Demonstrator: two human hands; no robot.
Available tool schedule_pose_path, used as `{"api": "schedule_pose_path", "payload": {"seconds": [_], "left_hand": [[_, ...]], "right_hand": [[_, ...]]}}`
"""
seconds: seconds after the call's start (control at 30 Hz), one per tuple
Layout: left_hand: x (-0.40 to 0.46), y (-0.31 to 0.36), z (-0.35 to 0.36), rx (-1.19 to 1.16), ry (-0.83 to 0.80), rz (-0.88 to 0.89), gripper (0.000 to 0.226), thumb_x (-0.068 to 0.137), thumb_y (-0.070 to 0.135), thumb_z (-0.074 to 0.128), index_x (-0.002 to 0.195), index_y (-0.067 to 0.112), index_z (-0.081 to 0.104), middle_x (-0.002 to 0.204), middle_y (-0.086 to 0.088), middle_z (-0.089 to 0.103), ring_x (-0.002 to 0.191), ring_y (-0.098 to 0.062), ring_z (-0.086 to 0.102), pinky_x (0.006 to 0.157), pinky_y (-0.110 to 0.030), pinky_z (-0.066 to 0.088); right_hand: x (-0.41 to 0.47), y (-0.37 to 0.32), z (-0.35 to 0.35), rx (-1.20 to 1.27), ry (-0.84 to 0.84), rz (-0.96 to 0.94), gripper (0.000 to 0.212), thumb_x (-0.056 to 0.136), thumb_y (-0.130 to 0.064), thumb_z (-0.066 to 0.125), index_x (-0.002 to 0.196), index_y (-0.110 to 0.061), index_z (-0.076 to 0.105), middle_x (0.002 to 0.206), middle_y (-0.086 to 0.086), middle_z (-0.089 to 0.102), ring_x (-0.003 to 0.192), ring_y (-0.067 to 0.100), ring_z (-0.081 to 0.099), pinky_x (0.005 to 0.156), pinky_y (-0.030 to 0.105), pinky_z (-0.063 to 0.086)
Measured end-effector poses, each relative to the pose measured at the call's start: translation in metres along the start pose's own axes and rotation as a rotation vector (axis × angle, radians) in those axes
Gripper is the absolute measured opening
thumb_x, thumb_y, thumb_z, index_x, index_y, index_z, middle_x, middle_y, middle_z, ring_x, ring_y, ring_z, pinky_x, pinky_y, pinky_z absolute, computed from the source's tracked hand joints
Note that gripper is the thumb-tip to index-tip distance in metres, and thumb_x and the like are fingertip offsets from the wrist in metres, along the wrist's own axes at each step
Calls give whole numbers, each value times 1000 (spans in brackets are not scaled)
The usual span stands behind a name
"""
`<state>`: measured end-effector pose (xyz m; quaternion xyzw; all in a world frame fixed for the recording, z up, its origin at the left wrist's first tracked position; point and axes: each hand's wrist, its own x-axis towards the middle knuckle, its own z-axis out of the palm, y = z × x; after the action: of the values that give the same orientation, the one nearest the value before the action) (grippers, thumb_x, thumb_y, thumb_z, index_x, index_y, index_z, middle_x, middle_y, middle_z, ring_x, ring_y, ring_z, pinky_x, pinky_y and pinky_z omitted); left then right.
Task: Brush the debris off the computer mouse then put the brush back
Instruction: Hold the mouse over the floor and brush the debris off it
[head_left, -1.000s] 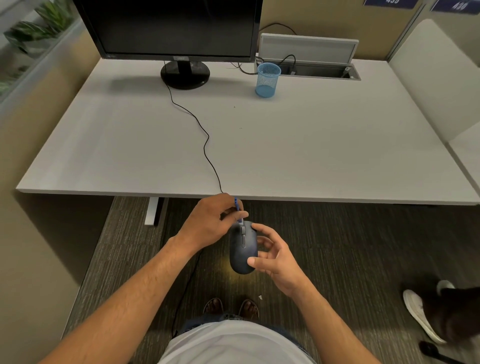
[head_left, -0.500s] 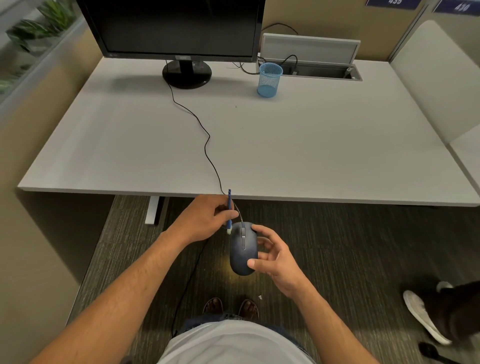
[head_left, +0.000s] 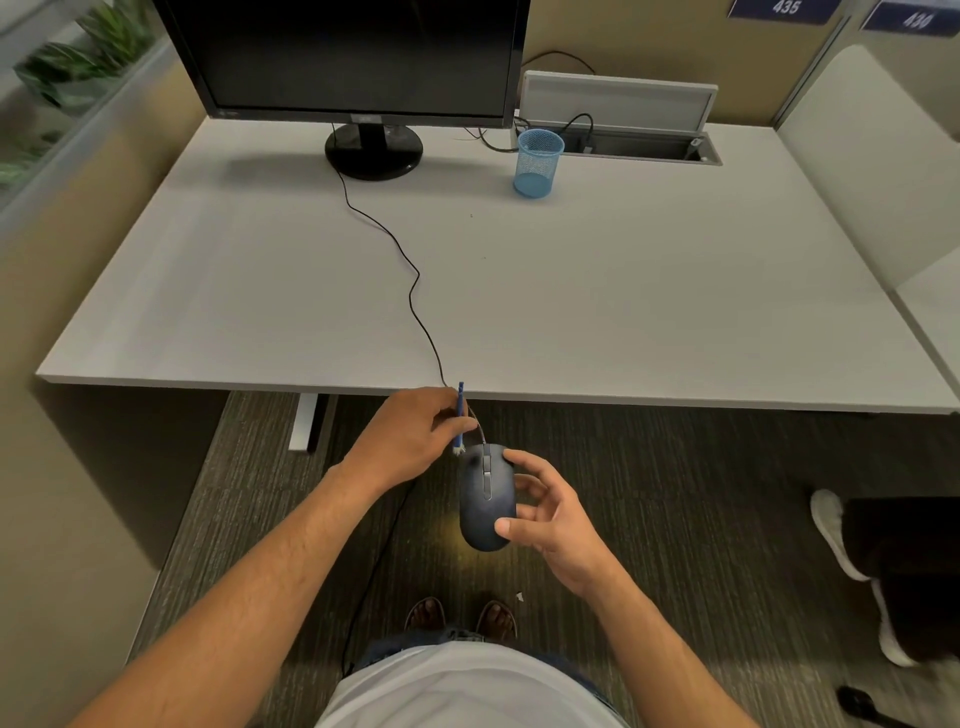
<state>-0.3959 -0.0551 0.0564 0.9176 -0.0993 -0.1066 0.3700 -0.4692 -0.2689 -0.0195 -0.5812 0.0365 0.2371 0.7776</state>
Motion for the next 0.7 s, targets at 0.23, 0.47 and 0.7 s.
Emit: {"api": "schedule_pose_path", "payload": {"seconds": [0.23, 0.47, 0.7], "left_hand": [[-5, 8, 7, -239, -15, 64, 7, 93, 32, 67, 92, 27, 73, 87, 13, 72, 86, -3, 67, 83, -27, 53], [-5, 4, 11, -185, -59, 121, 9, 92, 31, 69, 92, 22, 74, 88, 13, 72, 87, -2, 67, 83, -28, 55], [-2, -2, 5, -87, -50, 133, 14, 92, 32, 68, 95, 20, 73, 89, 10, 71, 85, -1, 65, 74, -15, 48]], "right_hand": [[2, 0, 1, 22, -2, 4, 75, 72, -2, 85, 135, -33, 60, 137, 14, 57, 110, 39, 69, 85, 44, 60], [1, -1, -2, 19, 11, -1, 76, 71, -1, 85, 135, -32, 59, 137, 16, 56, 110, 40, 69, 87, 47, 59], [1, -1, 0, 11, 5, 2, 76, 70, -3, 86, 134, -34, 60, 138, 15, 55, 110, 38, 69, 85, 44, 59]]}}
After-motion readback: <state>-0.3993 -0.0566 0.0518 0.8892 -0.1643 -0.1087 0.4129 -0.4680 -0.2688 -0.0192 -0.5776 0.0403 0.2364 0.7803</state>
